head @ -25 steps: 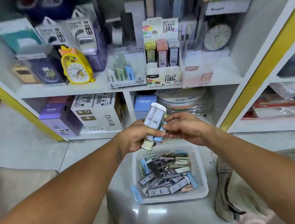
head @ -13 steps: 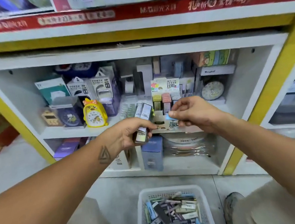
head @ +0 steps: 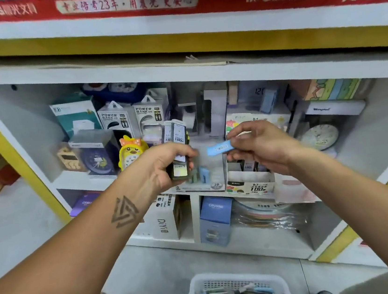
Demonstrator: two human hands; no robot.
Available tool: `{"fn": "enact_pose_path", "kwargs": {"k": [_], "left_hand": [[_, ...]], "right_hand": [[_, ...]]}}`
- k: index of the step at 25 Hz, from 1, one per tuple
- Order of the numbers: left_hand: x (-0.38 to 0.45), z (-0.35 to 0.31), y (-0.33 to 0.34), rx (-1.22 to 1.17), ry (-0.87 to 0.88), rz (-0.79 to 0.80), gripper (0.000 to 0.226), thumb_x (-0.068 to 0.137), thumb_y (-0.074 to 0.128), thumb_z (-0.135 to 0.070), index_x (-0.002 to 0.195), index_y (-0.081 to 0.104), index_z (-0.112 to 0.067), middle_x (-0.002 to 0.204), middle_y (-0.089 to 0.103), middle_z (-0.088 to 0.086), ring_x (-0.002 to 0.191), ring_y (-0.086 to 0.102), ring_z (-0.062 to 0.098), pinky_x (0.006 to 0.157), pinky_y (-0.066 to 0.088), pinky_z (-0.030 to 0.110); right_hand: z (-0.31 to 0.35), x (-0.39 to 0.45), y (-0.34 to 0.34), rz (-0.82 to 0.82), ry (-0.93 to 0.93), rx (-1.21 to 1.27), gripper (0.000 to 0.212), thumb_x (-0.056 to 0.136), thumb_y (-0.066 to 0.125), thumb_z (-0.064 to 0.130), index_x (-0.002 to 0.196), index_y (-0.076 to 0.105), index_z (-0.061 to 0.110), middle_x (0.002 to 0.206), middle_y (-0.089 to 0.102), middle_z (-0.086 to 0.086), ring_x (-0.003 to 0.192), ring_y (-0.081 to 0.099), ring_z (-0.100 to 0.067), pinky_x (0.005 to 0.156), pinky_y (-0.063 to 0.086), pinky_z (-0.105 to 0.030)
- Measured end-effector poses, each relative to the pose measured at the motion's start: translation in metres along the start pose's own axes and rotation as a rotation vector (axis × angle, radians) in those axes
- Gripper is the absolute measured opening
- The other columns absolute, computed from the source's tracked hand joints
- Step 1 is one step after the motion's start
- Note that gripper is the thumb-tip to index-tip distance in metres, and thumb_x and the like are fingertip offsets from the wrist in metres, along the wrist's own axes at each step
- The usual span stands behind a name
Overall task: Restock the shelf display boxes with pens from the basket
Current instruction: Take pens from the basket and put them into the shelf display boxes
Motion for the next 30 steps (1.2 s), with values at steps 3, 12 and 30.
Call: {"fn": "enact_pose_path", "kwargs": {"k": [3,12,30], "left_hand": [[0.001,-0.008,-0.012,-0.001,0.009,-0.027,0.014,0.083,0.064,0.007,0.092,0.06,-0.004,0.071,0.06,0.01,0.049,0.054,0.014,0.043,0.047,0.018],[0.009,-0.017,-0.012,0.072,0.027,-0.027,0.015,0.082,0.066,0.007,0.083,0.059,-0.006,0.064,0.061,0.009,0.042,0.054,0.013,0.042,0.047,0.018],[0.007,-0.009,-0.011,0.201,0.032,-0.012,0.014,0.077,0.075,0.0,0.079,0.064,-0.008,0.064,0.061,0.007,0.042,0.054,0.012,0.042,0.044,0.017]], "right_hand": [[0.005,0.017,0.004,-0.049,-0.122,-0.144,0.007,0.091,0.067,-0.002,0.087,0.072,0.002,0.09,0.072,-0.018,0.075,0.073,-0.024,0.073,0.061,-0.024],[-0.011,0.039,0.028,0.035,-0.465,-1.289,0.022,0.091,0.064,0.007,0.105,0.074,0.02,0.101,0.072,-0.003,0.094,0.065,-0.024,0.08,0.05,-0.032],[-0.027,0.035,0.049,0.178,-0.292,-1.286,0.03,0.096,0.059,0.007,0.116,0.074,0.023,0.106,0.074,0.001,0.092,0.068,-0.019,0.082,0.057,-0.036]]}}
Point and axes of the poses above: each hand's wrist, its own x-axis towards the middle knuckle, its own y-axis out of the palm, z = x × y, the point moved 3 cm from there along x, towards the middle knuckle
